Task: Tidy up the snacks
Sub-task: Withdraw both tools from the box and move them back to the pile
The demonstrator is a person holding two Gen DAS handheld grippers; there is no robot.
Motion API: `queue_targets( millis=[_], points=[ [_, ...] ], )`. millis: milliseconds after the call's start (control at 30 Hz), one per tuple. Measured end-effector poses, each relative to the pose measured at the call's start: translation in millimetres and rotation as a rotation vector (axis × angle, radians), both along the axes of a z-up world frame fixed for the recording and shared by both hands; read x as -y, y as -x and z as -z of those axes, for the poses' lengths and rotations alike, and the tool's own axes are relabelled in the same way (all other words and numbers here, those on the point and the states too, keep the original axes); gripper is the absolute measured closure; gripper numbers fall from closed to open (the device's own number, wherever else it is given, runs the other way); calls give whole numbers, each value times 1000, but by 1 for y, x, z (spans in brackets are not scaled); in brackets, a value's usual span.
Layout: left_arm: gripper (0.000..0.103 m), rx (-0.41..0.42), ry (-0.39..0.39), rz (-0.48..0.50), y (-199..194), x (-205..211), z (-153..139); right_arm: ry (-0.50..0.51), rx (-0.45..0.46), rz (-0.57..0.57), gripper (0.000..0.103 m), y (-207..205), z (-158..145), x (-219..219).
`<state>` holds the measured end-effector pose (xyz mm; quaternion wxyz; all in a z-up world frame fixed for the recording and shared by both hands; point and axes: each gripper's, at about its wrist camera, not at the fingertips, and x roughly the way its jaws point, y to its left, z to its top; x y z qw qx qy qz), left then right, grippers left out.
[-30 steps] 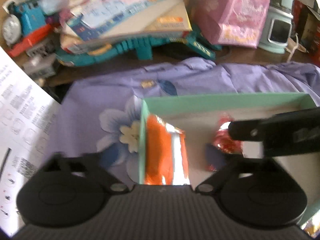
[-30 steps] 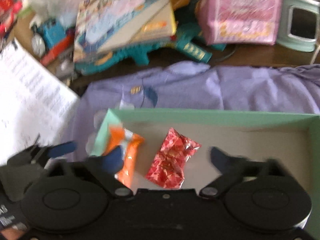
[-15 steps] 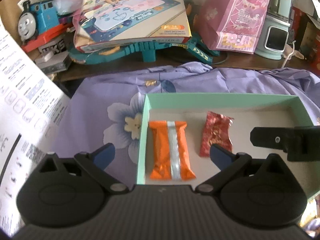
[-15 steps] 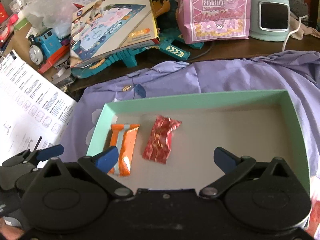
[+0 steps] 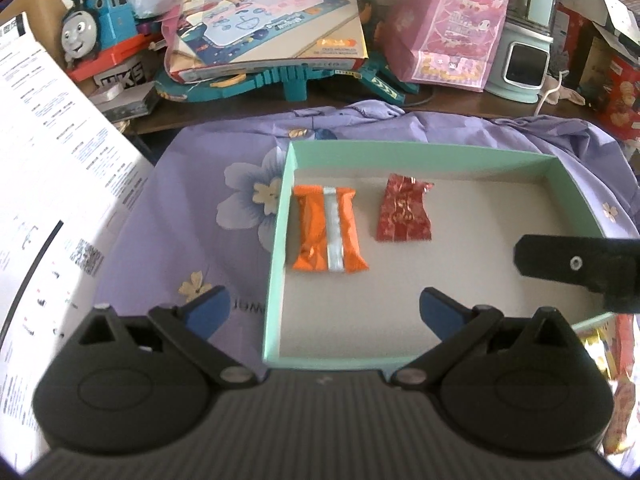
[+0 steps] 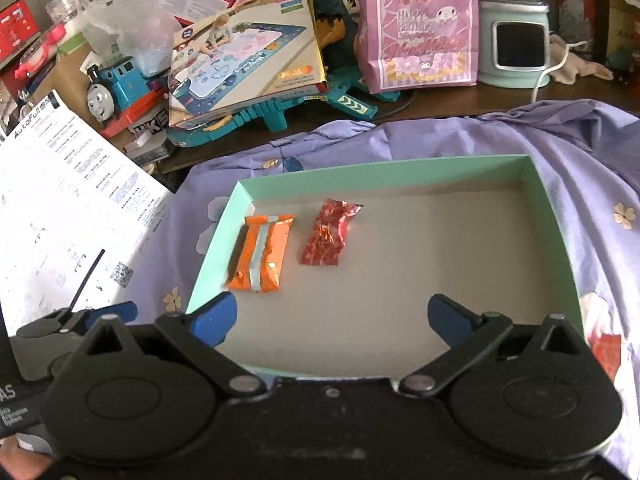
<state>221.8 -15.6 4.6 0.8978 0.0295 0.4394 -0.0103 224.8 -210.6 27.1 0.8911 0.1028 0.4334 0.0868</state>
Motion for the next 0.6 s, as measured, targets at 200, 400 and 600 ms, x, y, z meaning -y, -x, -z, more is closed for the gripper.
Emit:
queue_targets(
  millis=[200, 400, 600],
  points=[
    [0, -30, -2, -10, 28, -14, 15, -49, -37, 3, 0, 31, 10, 3],
    [0, -92, 17, -49, 45, -37, 41, -65, -97, -37, 0, 58, 32, -7],
    [0, -136, 10, -59, 49, -44, 61, -41, -132, -25, 0, 80, 55, -8]
  ],
)
